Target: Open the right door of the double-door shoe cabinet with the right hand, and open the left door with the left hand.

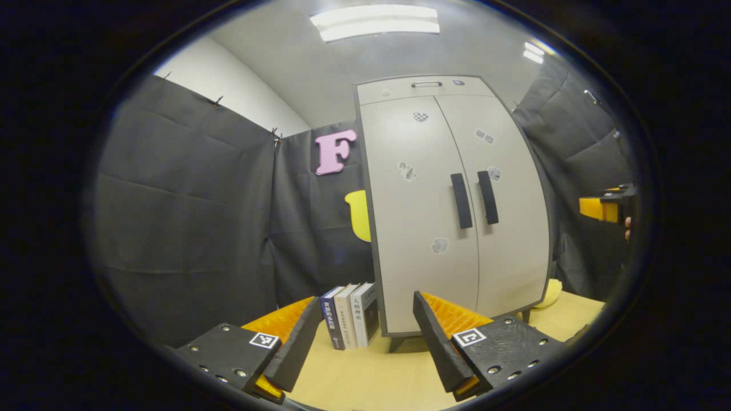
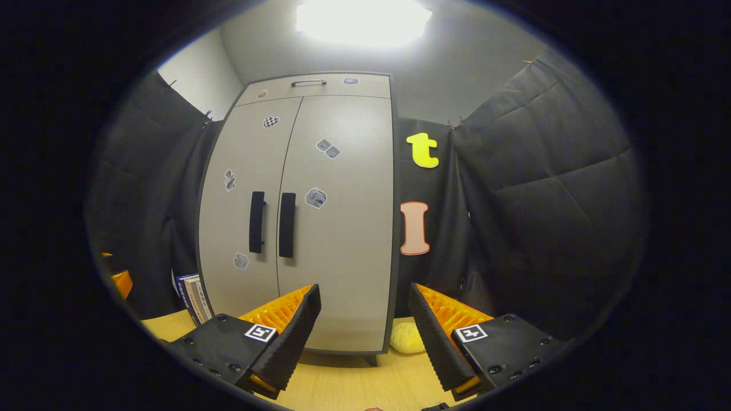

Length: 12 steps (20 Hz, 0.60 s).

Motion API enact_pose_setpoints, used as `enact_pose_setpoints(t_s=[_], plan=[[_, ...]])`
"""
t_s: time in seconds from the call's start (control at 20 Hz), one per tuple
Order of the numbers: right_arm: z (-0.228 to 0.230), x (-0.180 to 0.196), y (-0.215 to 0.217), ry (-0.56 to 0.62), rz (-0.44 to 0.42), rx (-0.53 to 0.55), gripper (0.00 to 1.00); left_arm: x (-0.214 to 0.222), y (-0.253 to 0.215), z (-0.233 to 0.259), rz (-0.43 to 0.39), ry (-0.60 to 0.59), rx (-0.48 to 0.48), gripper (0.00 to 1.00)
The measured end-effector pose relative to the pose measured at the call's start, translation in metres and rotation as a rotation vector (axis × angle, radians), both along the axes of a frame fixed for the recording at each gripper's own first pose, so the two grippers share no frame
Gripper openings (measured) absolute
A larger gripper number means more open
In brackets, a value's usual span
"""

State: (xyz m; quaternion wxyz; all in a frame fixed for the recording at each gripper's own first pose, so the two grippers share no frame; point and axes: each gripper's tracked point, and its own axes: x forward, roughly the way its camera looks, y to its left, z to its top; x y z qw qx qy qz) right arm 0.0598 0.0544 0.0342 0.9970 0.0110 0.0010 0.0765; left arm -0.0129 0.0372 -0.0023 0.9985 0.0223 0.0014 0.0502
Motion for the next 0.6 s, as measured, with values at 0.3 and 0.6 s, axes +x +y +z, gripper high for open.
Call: enact_pose_setpoints(t_s=[0.3,0.6], plan=[[0.023,0.032,0.036,-0.007,0.064,0.031,0.98,-0.018,0.027,-0.002,0.072,0.006,0.009,0.94],[0.034,0.063,0.07,0.022,0.106,0.061,0.98,-0.039,0.056,-0.01,0.149,0.025,0.003,0.94]])
